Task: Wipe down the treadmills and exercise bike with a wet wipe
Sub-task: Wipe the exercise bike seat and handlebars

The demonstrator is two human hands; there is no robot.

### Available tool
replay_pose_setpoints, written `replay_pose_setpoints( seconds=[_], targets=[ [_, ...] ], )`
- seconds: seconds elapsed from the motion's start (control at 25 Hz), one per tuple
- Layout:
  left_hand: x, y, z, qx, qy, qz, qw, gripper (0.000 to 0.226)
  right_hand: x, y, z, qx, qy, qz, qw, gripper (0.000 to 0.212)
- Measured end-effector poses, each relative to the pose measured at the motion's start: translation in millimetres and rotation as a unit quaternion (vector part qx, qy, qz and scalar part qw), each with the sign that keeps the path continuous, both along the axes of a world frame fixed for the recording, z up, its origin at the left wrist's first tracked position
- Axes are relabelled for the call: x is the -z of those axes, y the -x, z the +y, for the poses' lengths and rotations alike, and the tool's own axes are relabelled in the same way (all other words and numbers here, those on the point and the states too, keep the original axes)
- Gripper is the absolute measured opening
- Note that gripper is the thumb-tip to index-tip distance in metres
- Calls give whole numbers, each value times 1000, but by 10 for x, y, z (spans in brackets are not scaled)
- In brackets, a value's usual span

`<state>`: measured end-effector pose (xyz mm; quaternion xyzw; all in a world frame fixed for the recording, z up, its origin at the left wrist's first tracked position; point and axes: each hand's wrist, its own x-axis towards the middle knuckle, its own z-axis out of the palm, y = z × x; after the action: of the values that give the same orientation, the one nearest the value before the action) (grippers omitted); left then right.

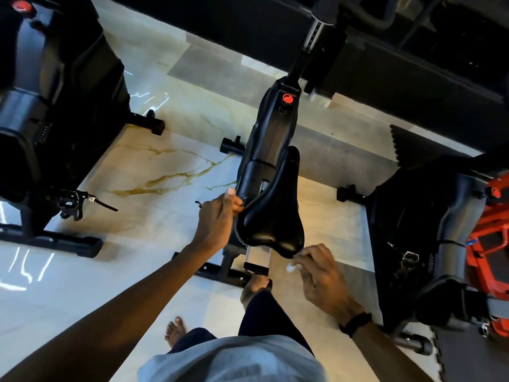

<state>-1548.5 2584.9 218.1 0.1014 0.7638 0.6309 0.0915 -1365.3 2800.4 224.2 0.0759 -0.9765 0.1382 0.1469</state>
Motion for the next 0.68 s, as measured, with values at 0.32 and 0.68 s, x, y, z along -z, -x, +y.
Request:
replay_pose_setpoints(
  seconds=[0.32, 0.68],
  targets=[
    [69, 76, 41, -3, 20, 31, 999, 68, -330, 851, -5, 212, 211, 29, 954, 8],
    [66, 11, 8, -13, -19, -25, 999, 65, -62, 282, -466, 267, 196, 70, 941, 9]
  ],
)
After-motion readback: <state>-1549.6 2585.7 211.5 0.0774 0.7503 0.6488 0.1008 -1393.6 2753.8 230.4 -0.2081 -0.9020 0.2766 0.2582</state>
